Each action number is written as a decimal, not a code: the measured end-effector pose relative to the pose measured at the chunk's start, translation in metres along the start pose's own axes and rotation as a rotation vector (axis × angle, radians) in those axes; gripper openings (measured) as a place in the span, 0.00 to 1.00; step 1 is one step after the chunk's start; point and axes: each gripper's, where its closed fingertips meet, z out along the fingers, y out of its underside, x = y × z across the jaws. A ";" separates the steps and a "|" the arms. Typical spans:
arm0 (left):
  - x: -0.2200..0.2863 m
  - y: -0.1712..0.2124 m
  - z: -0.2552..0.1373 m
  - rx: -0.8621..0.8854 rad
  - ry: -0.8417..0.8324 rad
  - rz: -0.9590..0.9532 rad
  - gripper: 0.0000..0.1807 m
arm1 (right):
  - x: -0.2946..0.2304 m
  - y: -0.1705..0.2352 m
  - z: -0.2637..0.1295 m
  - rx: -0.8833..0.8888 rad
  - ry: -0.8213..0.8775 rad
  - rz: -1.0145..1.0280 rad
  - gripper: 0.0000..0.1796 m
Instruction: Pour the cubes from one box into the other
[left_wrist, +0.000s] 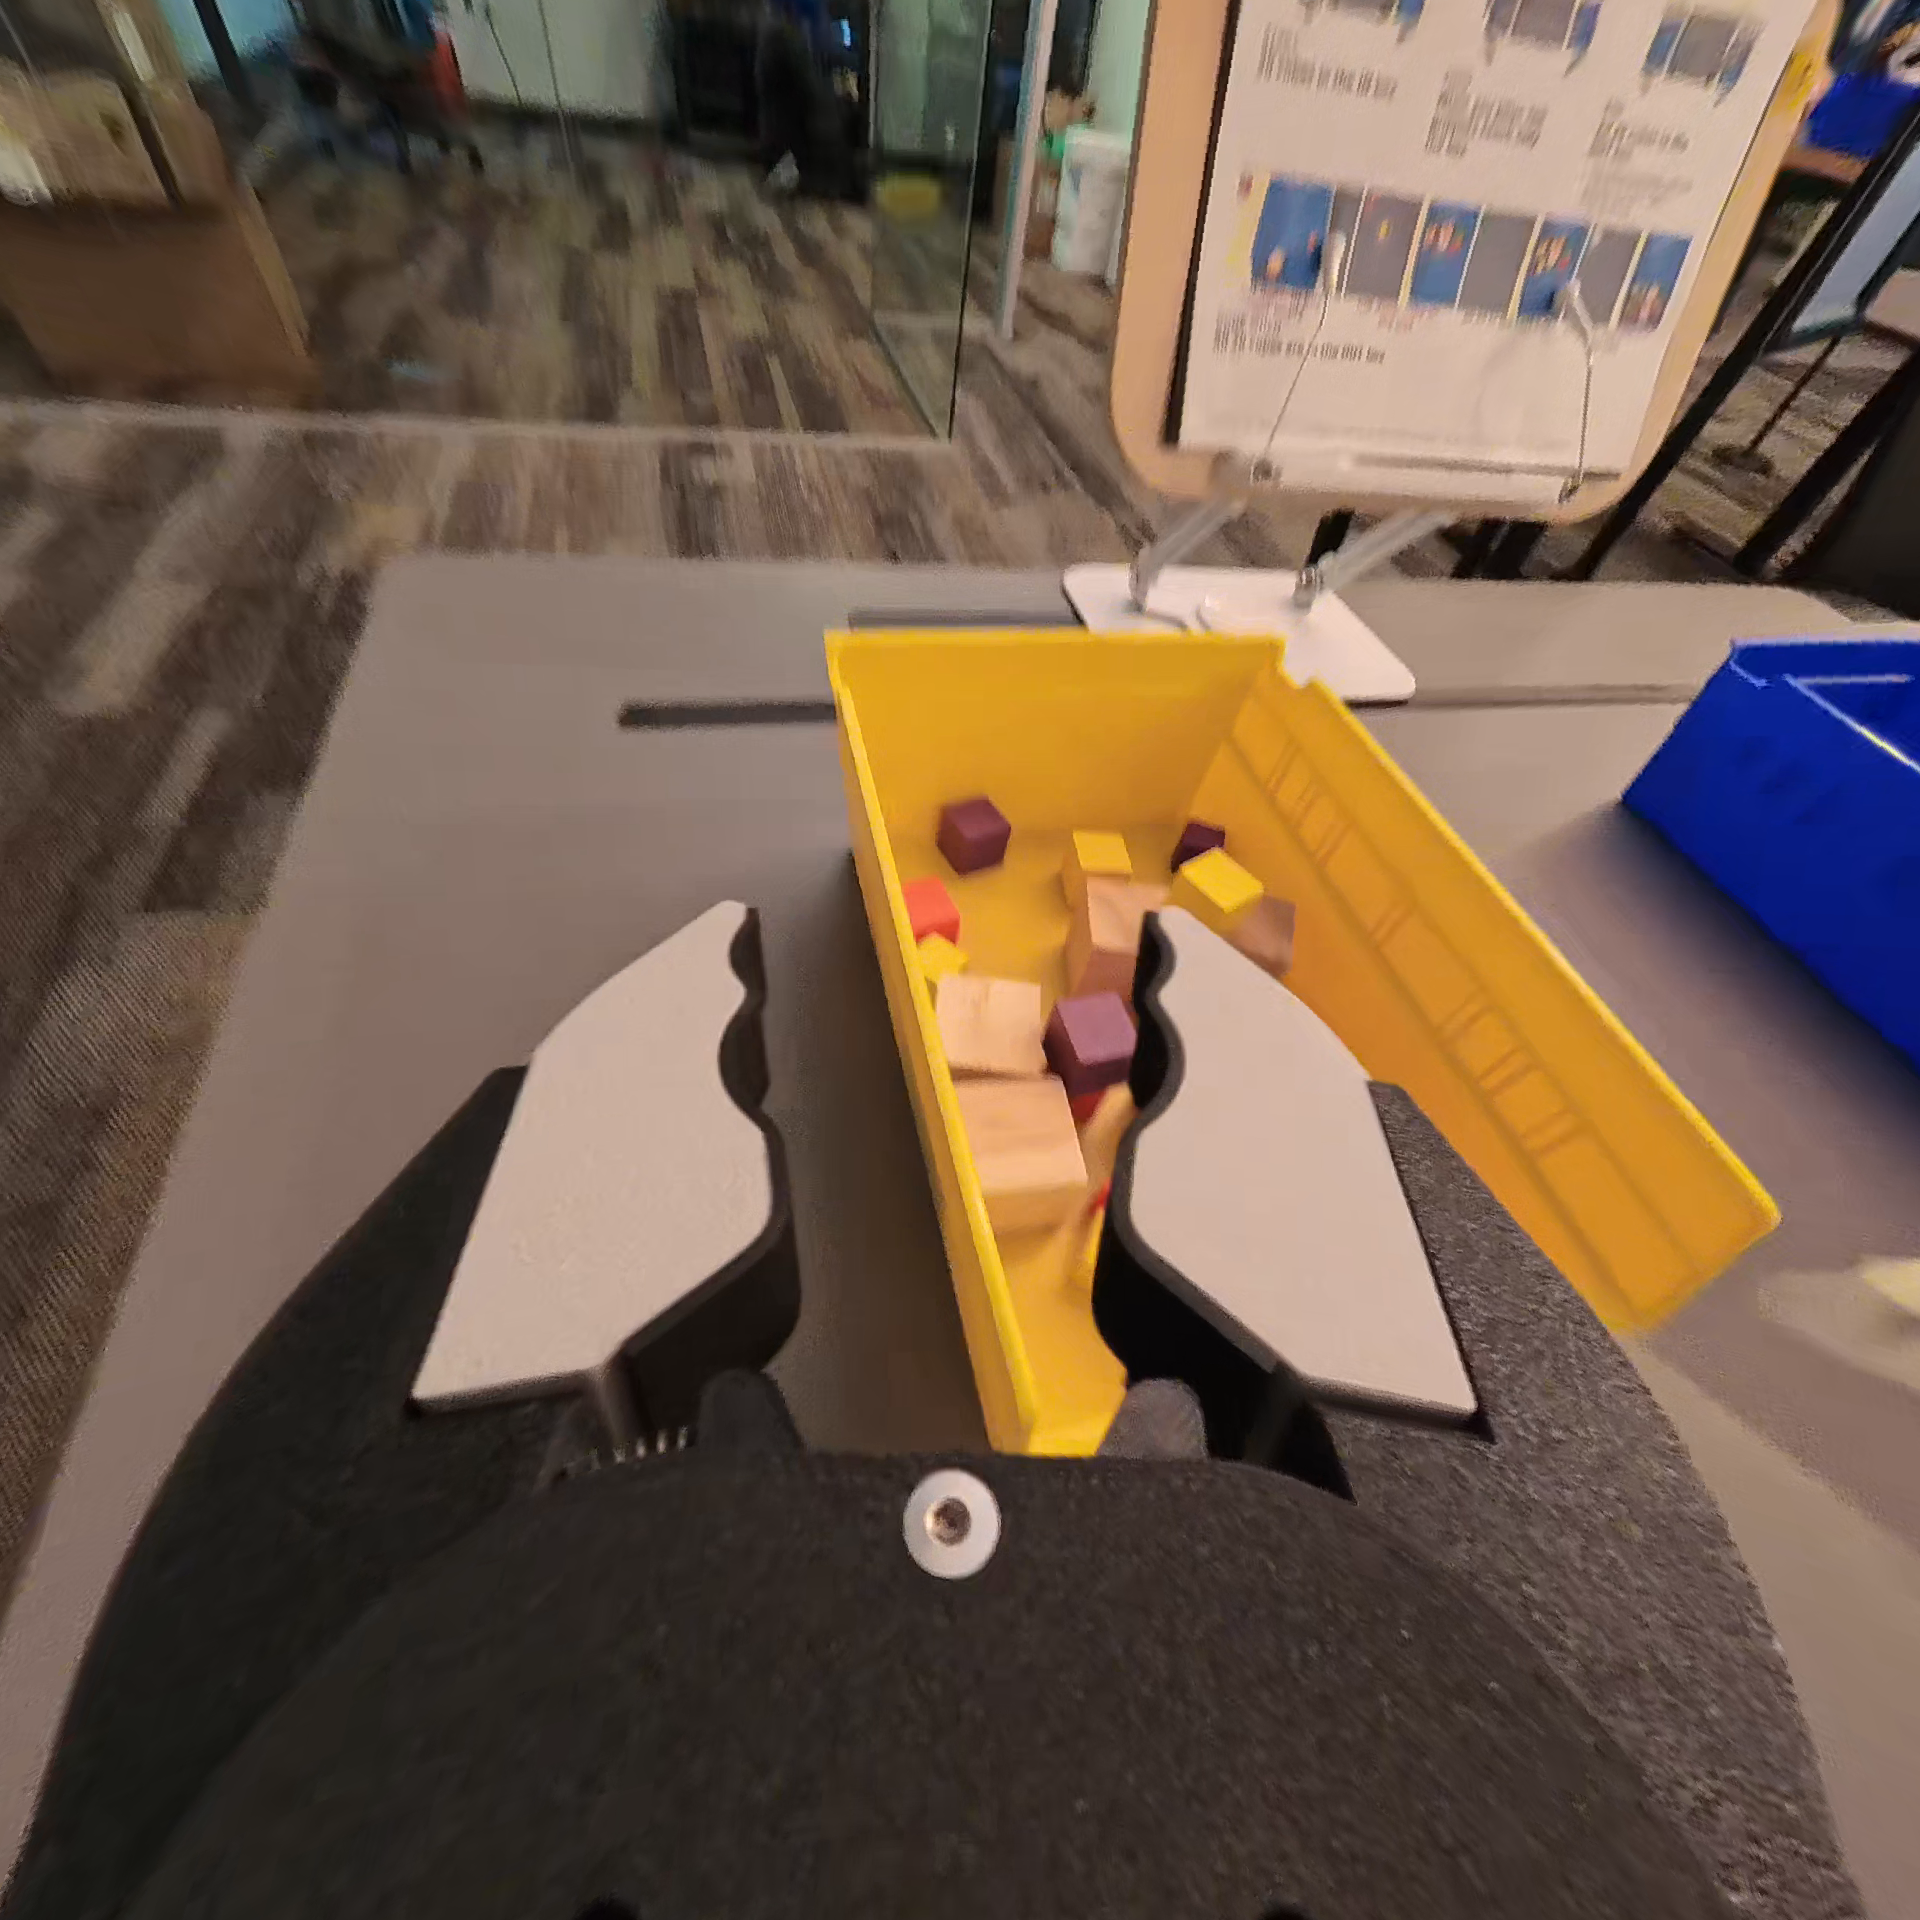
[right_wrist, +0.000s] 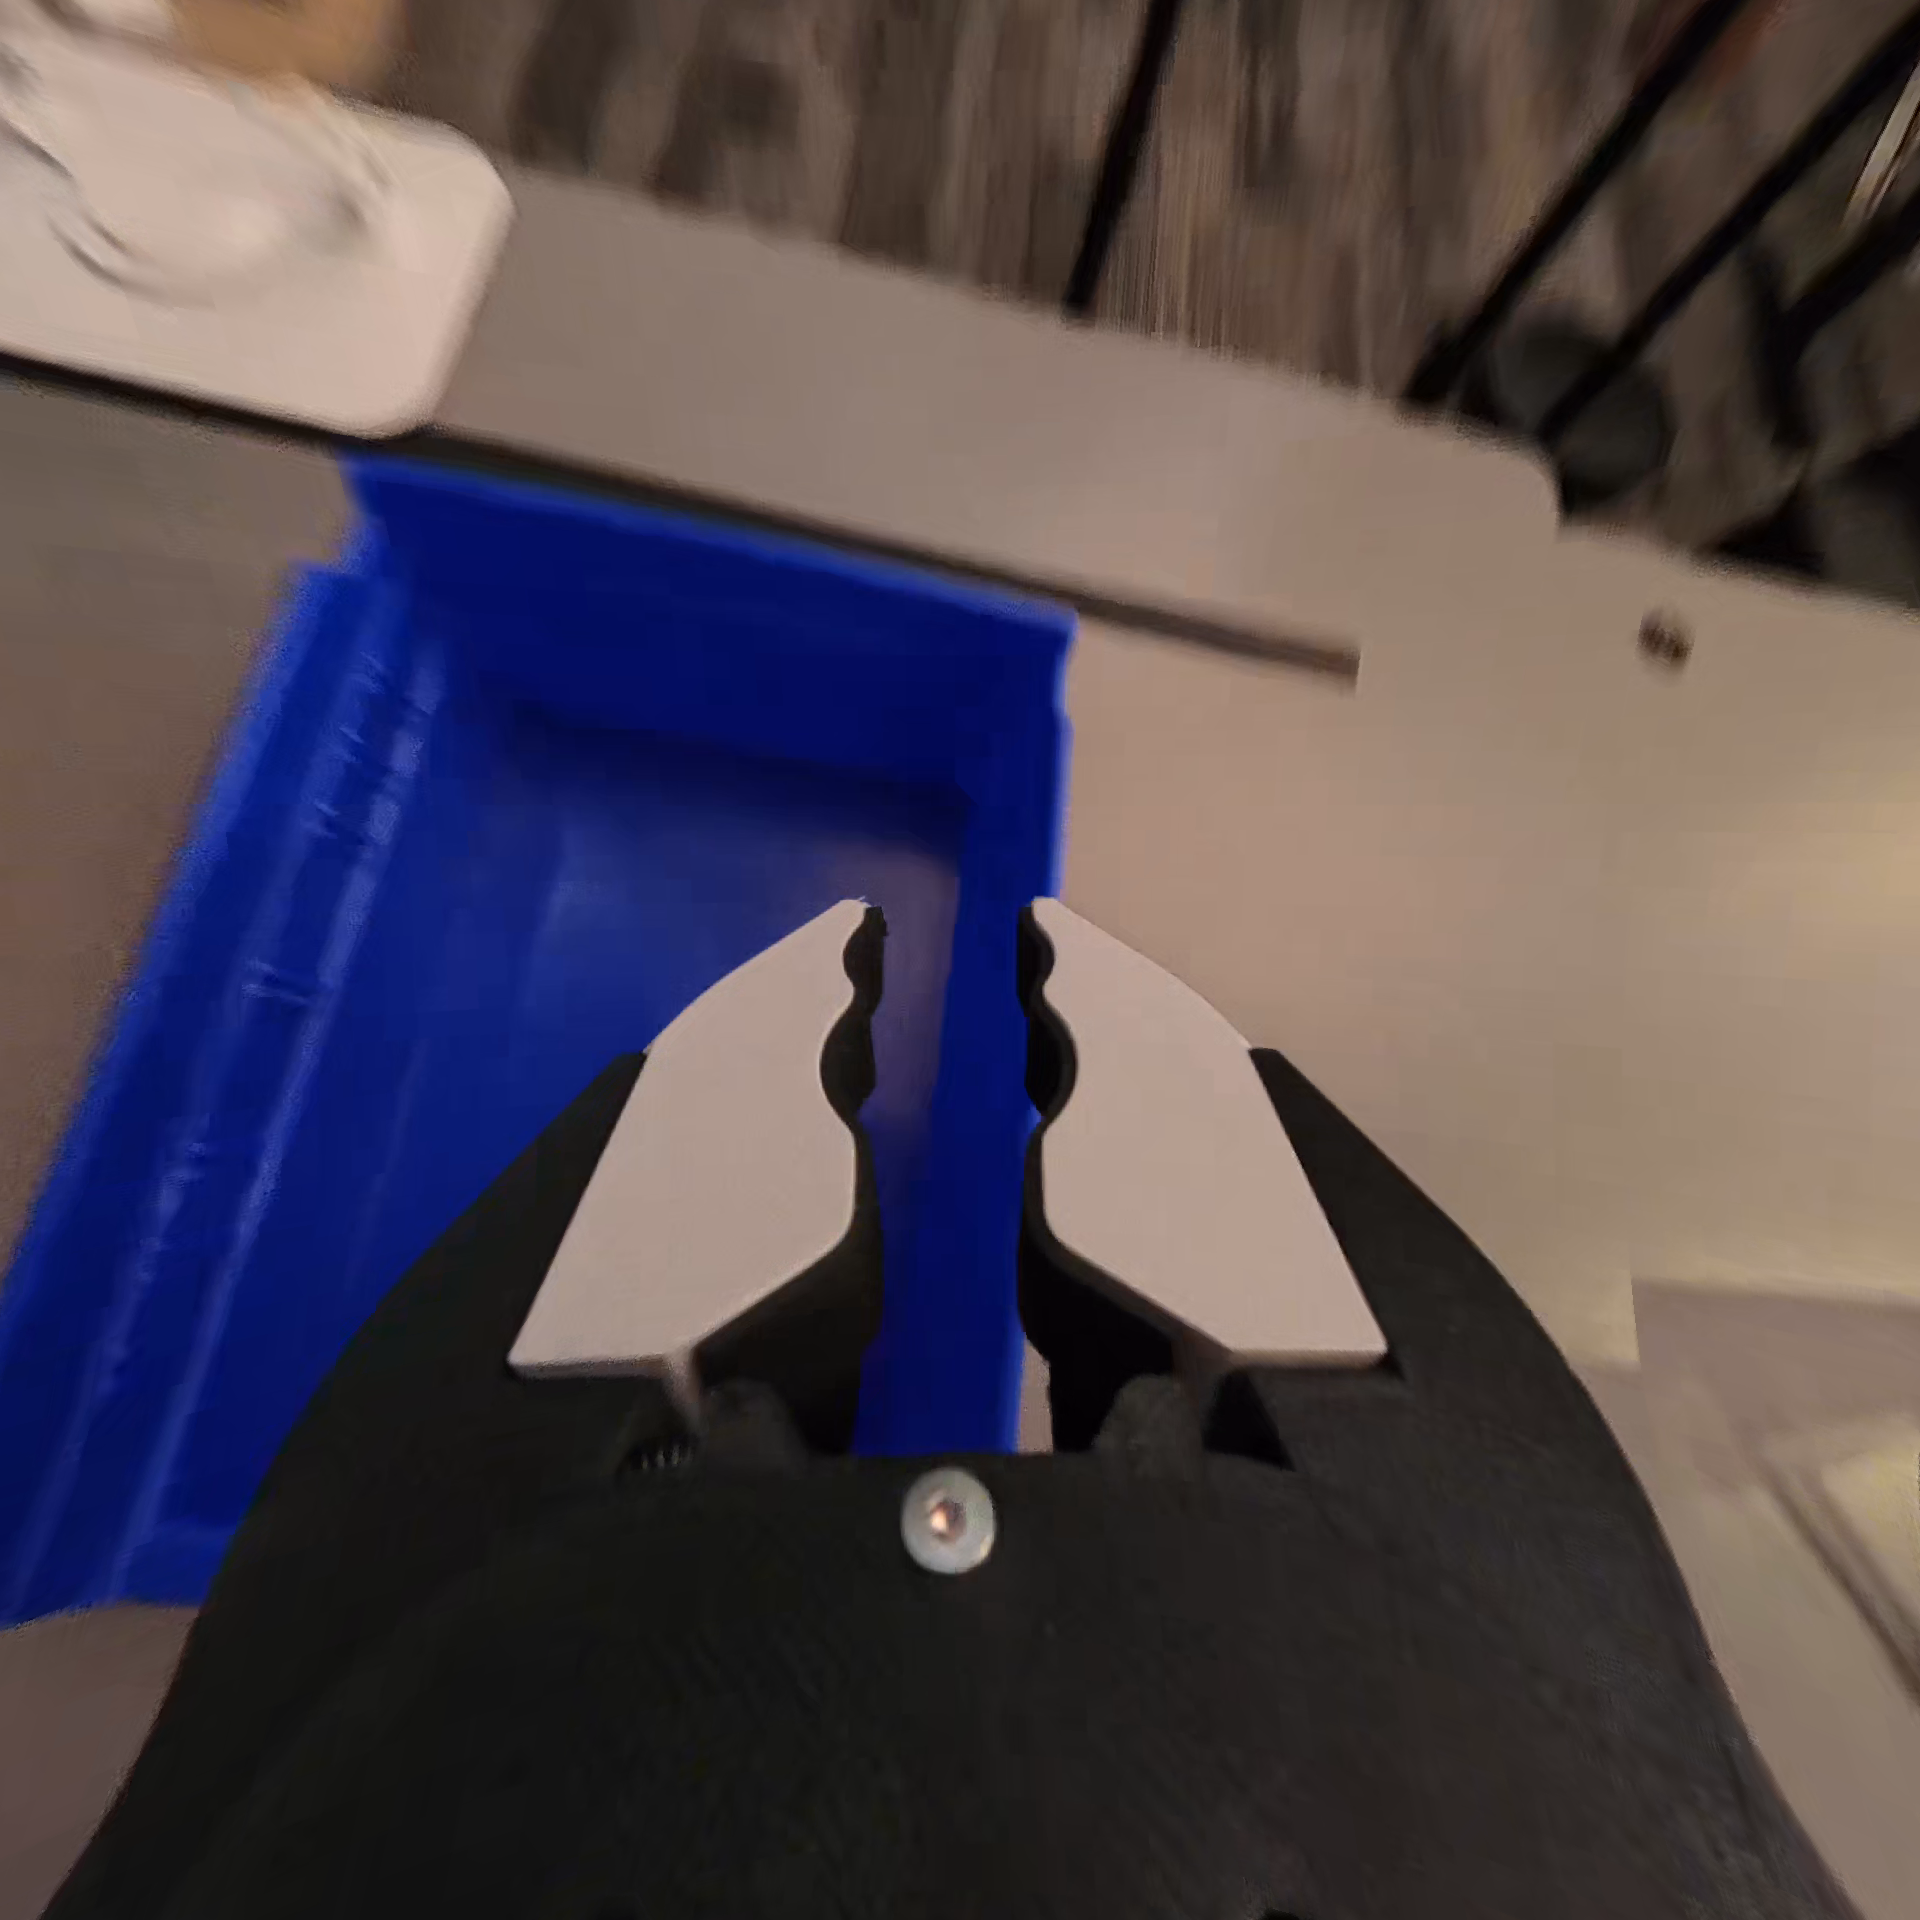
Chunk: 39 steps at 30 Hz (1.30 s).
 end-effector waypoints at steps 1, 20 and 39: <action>-0.002 -0.010 0.000 0.043 -0.013 0.033 0.40 | -0.013 -0.019 -0.007 0.098 -0.008 -0.040 0.14; -0.021 0.003 0.089 -0.330 0.053 0.089 0.33 | -0.420 -0.085 0.028 0.178 -0.790 -0.263 0.26; -0.041 0.090 0.133 -1.026 -0.149 0.075 0.16 | -0.467 -0.020 0.096 -0.726 -0.413 -0.094 0.19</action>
